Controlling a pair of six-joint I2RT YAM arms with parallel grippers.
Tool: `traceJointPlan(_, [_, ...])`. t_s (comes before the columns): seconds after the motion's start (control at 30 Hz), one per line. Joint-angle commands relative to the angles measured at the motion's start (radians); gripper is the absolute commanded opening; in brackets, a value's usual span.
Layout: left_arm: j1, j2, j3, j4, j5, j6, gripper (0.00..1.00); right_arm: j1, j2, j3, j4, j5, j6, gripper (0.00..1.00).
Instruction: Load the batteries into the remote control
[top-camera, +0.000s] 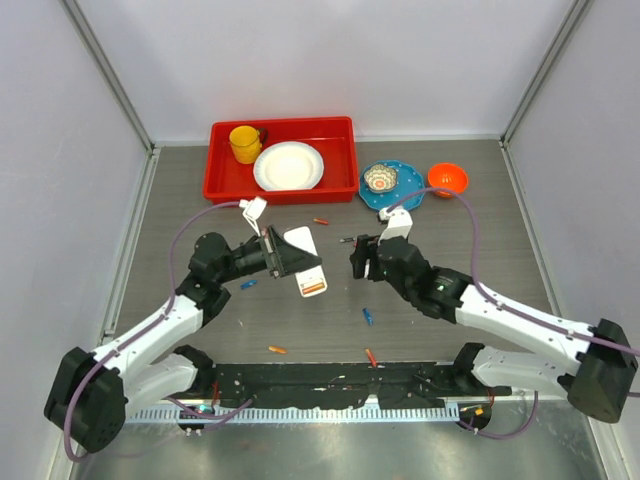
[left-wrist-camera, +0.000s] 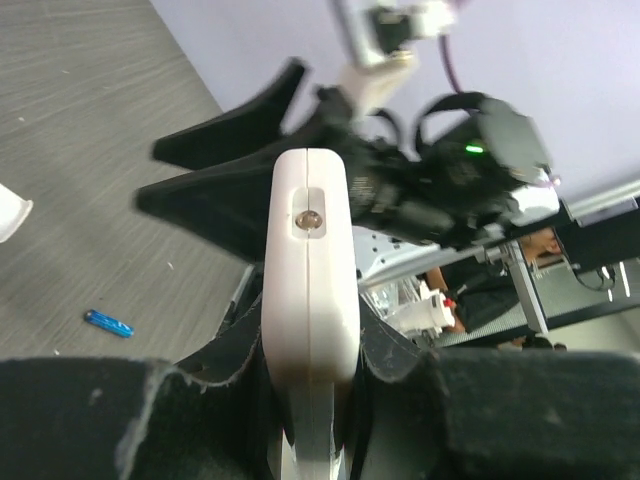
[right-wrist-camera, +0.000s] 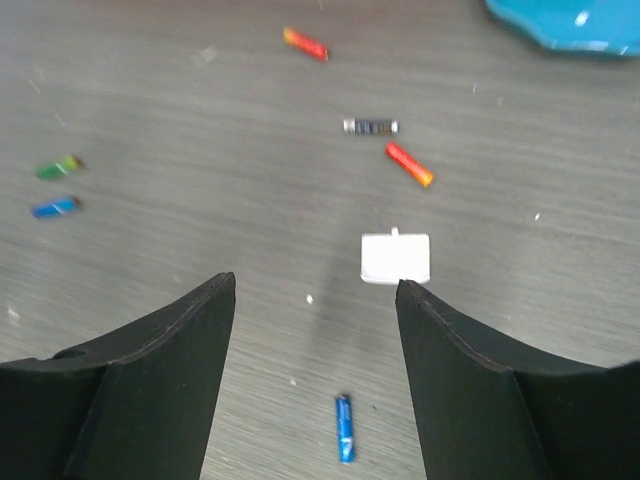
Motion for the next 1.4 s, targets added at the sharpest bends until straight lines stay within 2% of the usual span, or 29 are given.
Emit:
traceJointPlan(0.0, [0.004, -0.094, -0.040, 0.084, 0.087, -0.018, 0.00, -0.002, 0.085, -0.041, 0.070, -0.077, -0.082, 0.70])
traceJointPlan(0.1, [0.007, -0.155, -0.065, 0.067, 0.102, -0.015, 0.00, -0.002, 0.171, -0.054, 0.127, -0.207, -0.103, 0.67])
traceJointPlan(0.13, [0.008, -0.169, -0.067, 0.052, 0.107, -0.013, 0.00, 0.000, 0.185, -0.063, 0.156, -0.363, -0.111, 0.65])
traceJointPlan(0.2, [0.013, -0.216, -0.076, 0.040, 0.109, -0.018, 0.00, 0.013, 0.206, -0.089, 0.263, -0.474, -0.111, 0.64])
traceJointPlan(0.37, [0.036, -0.298, -0.074, 0.037, 0.060, -0.043, 0.00, 0.157, 0.297, -0.075, 0.329, -0.486, -0.142, 0.65])
traceJointPlan(0.47, [0.095, -0.319, -0.071, 0.027, 0.032, -0.065, 0.00, 0.269, 0.335, -0.075, 0.409, -0.455, -0.181, 0.64])
traceJointPlan(0.6, [0.233, -0.283, -0.077, 0.070, 0.046, -0.141, 0.00, 0.377, 0.387, -0.077, 0.472, -0.386, -0.240, 0.64])
traceJointPlan(0.7, [0.283, -0.232, -0.091, 0.141, 0.052, -0.214, 0.00, 0.426, 0.456, -0.035, 0.465, -0.366, -0.275, 0.61])
traceJointPlan(0.8, [0.319, -0.201, -0.099, 0.143, 0.041, -0.237, 0.00, 0.473, 0.524, 0.014, 0.448, -0.343, -0.317, 0.57])
traceJointPlan(0.97, [0.339, -0.187, -0.110, 0.143, 0.041, -0.245, 0.00, 0.501, 0.593, 0.067, 0.446, -0.289, -0.340, 0.56])
traceJointPlan(1.37, [0.358, -0.204, -0.108, 0.095, 0.047, -0.225, 0.00, 0.503, 0.713, 0.143, 0.443, -0.318, -0.383, 0.54])
